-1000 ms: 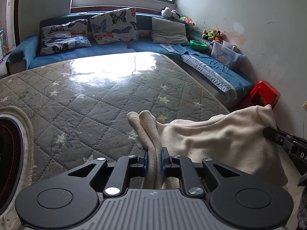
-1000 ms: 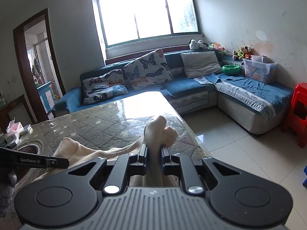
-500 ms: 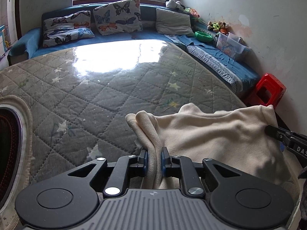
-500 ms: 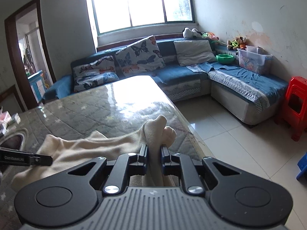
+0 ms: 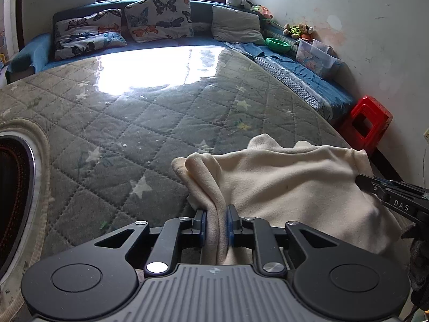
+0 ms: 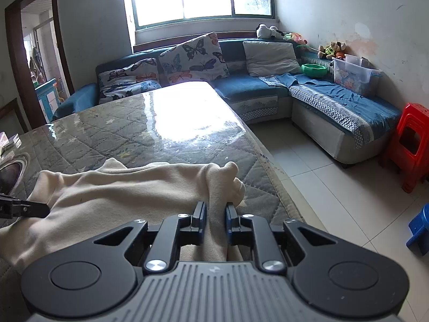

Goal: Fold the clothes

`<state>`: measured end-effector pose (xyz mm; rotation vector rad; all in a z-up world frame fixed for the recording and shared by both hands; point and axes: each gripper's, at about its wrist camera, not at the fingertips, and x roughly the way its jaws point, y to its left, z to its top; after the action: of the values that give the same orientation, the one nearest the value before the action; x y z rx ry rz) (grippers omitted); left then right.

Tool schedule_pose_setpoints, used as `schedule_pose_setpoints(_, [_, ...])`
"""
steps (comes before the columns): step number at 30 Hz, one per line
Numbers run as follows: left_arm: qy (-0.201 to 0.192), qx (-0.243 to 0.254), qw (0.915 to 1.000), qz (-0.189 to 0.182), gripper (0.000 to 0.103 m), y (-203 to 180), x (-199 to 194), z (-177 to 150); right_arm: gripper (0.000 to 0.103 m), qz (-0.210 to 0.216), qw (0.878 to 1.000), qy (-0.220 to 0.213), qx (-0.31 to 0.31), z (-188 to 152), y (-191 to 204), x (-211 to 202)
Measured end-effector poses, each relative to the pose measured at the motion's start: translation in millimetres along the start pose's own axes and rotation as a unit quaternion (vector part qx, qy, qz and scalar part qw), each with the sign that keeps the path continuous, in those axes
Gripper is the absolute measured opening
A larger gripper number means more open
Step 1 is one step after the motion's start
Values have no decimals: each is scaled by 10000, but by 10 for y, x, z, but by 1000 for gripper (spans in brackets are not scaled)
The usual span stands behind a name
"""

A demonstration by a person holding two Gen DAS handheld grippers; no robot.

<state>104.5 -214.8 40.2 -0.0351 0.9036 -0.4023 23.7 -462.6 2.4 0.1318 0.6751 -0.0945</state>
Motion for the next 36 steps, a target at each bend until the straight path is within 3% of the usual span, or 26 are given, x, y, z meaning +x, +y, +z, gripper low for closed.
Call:
schedule_pose_setpoints(9, [-136,-48,9995,268,36,6,-31,63,21,-63,9995,-256,-176,140,95,-86])
schedule_pose_setpoints(11, [-199,21,9992,346,37,-15,-37,79,26,-52,9993,-329,-189,175,135,-96])
schedule_pose_setpoints(17, [-243,48,9987,441,41,1,7,121,27,-84,9978,-533,-375,267,261,-65])
schedule_pose_setpoints(26, [-190,31,9984,537,44,64,144,180,26,196,9989,-33,-427,253,396,305])
schedule_pose_setpoints(33, [-208,69,9981,567,47,91,177,217,26,102,9989,81,-442,308,435,476])
schedule_pose_setpoints(36, [-219,90,9980,583,49,95,196,238,27,268,9984,-12,-499,324,495,391])
